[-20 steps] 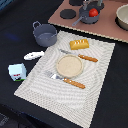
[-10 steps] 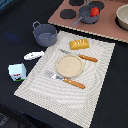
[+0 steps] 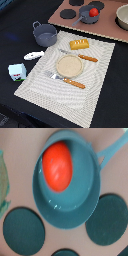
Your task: Interact with the objects in diverse but meaningful ways.
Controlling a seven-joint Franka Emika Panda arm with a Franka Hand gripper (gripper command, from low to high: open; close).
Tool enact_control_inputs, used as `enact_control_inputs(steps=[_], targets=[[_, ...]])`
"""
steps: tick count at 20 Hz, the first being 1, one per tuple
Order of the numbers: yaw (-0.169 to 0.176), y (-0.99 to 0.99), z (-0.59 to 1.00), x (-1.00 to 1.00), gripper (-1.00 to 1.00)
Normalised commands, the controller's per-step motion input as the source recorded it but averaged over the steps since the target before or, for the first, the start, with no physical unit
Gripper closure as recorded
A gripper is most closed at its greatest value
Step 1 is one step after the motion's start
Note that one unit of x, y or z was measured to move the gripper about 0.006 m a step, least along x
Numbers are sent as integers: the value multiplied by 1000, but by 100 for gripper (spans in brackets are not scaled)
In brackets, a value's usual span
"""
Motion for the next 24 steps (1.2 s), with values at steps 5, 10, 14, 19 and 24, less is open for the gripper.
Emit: enact_control_inputs(steps=[5,10,14,19,24], targets=[[57,-768,45,308,-100],[47,-783,25,274,-100],[29,-870,0,5,-100],[43,-702,-9,-385,-100],[4,-375,-8,-826,-100]])
